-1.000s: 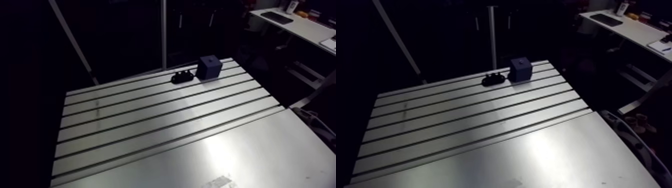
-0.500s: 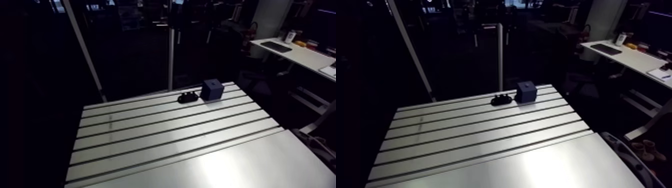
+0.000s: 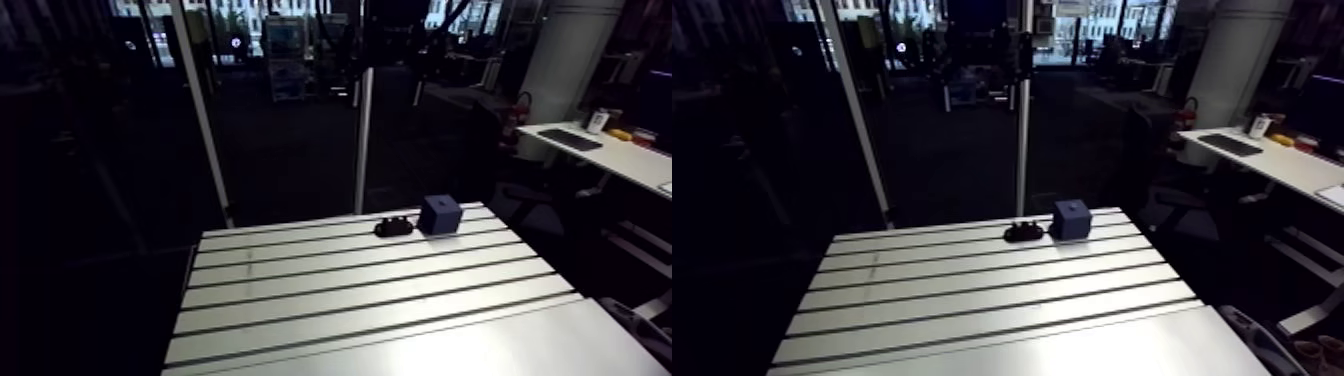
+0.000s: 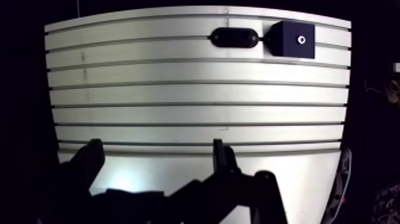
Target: Pick up the M10 bolt and insert it into the hole until fully seated.
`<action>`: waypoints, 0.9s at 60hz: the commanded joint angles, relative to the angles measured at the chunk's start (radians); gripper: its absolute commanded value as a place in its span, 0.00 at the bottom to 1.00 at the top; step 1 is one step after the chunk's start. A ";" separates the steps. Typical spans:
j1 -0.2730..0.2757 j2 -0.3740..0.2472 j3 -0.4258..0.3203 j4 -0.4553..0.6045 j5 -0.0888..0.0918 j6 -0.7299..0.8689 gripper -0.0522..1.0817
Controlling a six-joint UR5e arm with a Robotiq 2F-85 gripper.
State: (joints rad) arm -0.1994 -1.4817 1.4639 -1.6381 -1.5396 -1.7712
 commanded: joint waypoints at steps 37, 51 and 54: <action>0.092 -0.028 0.024 0.095 -0.029 0.096 0.05; 0.094 -0.025 0.025 0.064 -0.030 0.095 0.05; 0.095 -0.024 0.023 0.064 -0.029 0.095 0.05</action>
State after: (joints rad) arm -0.1069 -1.5090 1.4885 -1.5596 -1.5687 -1.6751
